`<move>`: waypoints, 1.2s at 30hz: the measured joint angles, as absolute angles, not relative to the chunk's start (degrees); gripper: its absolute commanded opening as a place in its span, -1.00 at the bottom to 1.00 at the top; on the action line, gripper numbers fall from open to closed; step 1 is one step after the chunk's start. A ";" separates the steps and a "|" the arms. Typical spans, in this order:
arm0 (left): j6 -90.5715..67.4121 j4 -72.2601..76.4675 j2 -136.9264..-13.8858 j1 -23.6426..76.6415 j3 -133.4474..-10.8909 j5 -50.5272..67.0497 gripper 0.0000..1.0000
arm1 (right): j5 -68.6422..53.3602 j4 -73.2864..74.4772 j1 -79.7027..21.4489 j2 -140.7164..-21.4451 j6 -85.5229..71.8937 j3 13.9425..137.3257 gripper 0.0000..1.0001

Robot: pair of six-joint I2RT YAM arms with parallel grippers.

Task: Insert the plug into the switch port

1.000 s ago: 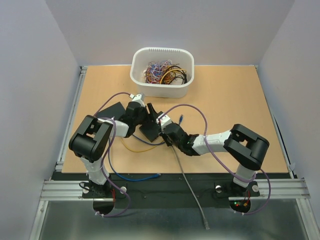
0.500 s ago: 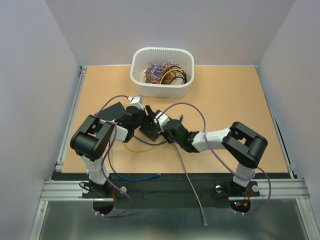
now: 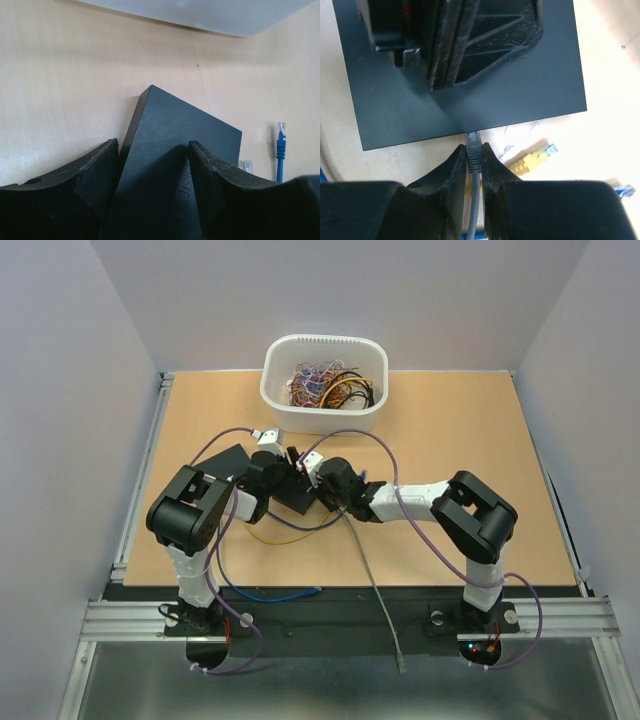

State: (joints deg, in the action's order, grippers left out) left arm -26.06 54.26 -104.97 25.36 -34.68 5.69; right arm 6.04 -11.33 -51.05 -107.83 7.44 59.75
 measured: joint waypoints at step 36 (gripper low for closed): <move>-31.20 61.39 -105.27 17.72 -30.65 0.03 0.33 | -11.42 -4.38 -43.20 -123.09 14.63 81.82 -0.32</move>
